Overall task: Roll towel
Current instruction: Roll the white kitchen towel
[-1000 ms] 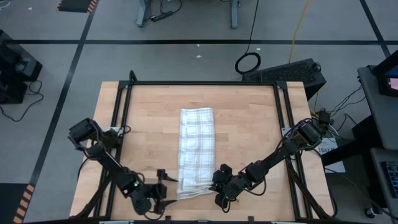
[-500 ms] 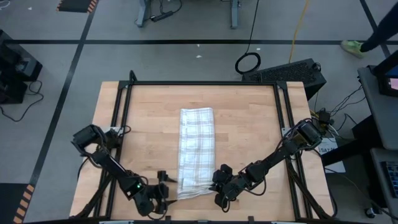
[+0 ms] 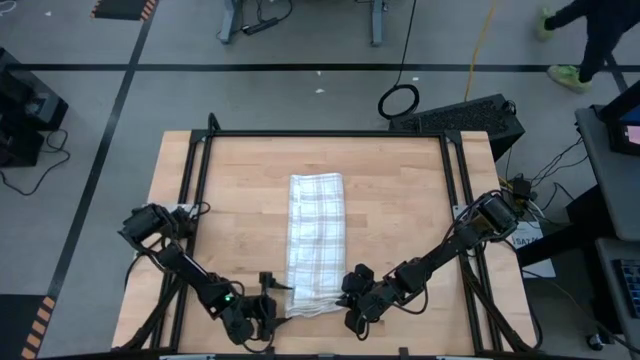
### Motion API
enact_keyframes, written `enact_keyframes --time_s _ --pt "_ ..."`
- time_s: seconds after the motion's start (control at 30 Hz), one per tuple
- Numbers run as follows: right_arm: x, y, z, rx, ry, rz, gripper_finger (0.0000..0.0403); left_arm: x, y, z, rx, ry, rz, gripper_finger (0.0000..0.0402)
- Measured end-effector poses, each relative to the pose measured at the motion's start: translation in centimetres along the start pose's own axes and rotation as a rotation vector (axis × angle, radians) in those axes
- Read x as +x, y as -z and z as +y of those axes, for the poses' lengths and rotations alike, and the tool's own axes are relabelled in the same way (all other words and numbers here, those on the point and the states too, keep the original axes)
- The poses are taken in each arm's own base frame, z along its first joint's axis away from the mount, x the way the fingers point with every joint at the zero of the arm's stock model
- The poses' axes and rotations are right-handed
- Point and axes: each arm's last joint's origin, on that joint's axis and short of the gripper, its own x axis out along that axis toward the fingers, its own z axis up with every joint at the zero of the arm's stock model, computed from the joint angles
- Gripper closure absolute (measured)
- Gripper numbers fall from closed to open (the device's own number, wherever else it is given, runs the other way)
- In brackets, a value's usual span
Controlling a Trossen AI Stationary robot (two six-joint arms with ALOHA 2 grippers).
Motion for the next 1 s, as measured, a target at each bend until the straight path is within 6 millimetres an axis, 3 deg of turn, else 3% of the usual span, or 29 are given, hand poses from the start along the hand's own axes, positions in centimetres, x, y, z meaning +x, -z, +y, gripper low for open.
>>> enact_keyframes --time_s 0.2,0.5,0.63,0.8,1.0 --pt "0.0 0.0 0.0 0.0 0.0 -0.001 0.0399 1.0 -0.9 0.8 -0.06 0.009 -0.022 0.0002" --pt "0.0 0.0 0.0 -0.001 0.0 -0.001 0.0399 1.7 -1.2 1.6 -0.009 -0.006 -0.022 0.0002" --pt "0.0 0.0 0.0 -0.006 0.001 -0.001 0.0399 1.5 -1.3 1.5 -0.028 -0.02 -0.042 0.0027" --pt "0.0 0.0 0.0 -0.031 0.0 0.001 0.0399 1.6 -1.9 1.4 -0.055 -0.009 -0.084 0.0132" --pt "0.0 0.0 0.0 -0.053 -0.001 0.001 0.0399 1.5 -1.8 1.3 -0.058 -0.007 -0.085 0.0349"
